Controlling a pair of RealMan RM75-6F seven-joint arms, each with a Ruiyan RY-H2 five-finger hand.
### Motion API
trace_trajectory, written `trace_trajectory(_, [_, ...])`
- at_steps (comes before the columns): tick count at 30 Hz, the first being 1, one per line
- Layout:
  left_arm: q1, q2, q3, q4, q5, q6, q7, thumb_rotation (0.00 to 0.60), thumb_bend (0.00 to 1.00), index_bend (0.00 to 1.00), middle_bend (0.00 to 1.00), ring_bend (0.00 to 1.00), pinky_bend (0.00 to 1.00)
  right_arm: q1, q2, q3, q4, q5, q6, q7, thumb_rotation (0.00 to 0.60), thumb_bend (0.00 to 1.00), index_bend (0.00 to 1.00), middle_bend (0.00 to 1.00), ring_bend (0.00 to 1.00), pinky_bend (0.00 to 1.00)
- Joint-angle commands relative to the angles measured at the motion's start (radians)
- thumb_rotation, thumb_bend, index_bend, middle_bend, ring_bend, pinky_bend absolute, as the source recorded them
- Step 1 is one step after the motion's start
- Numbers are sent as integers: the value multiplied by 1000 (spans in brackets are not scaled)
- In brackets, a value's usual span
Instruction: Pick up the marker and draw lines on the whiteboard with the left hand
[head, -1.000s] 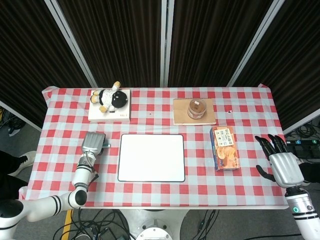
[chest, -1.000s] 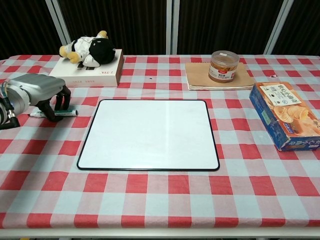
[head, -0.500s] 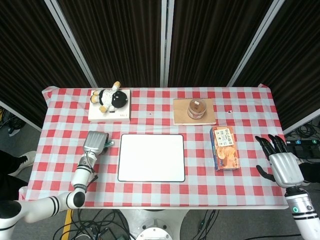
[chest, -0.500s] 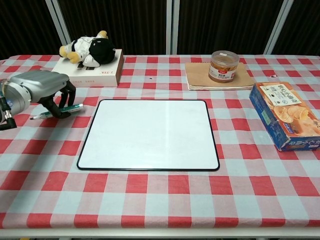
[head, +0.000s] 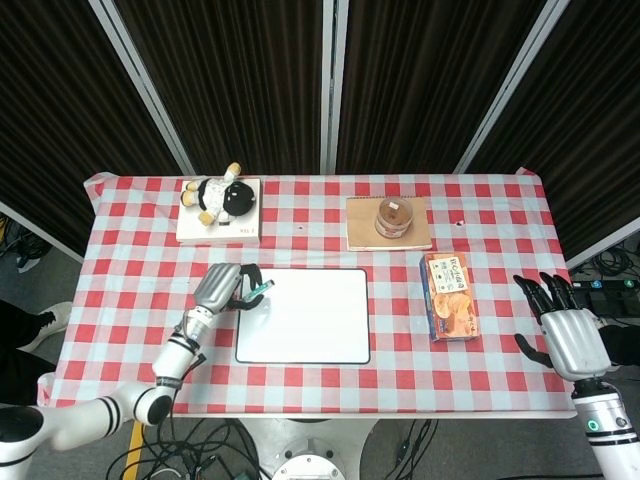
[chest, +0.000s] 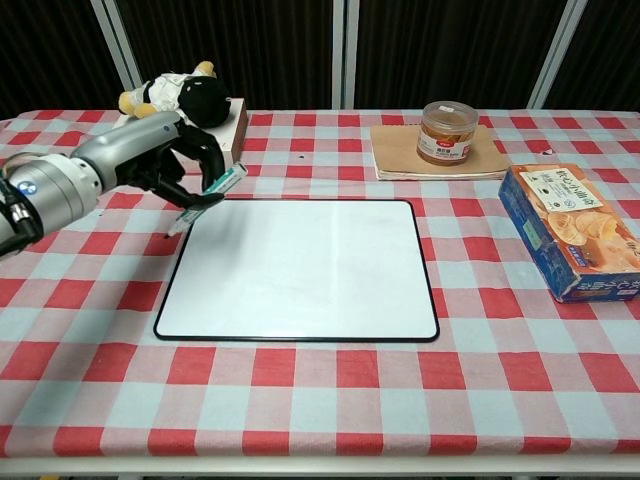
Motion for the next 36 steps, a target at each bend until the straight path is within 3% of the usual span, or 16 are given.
trace_trajectory(1, [1,-115,19,180,143,65,-229,600,393,618,615,927,1000,-1,-4,0,1,0,1,5,600,195,35,147,0,0])
trace_trajectory(8, [4,-181,53,329,190,104,-295,600,388,618,618,928,1000,0,-16,-2,12,-8,1,21,600,195,34,147,0,0])
trace_trajectory(22, [-7,-237,83,429,228,122,-307,600,389,618,618,926,1000,-5,-13,-5,7,-9,2,20,600,195,35,147,0,0])
trace_trajectory(36, [-81,-330,61,478,231,78,-319,600,389,619,619,926,1000,-22,2,-10,6,-1,12,27,600,195,35,147,0,0])
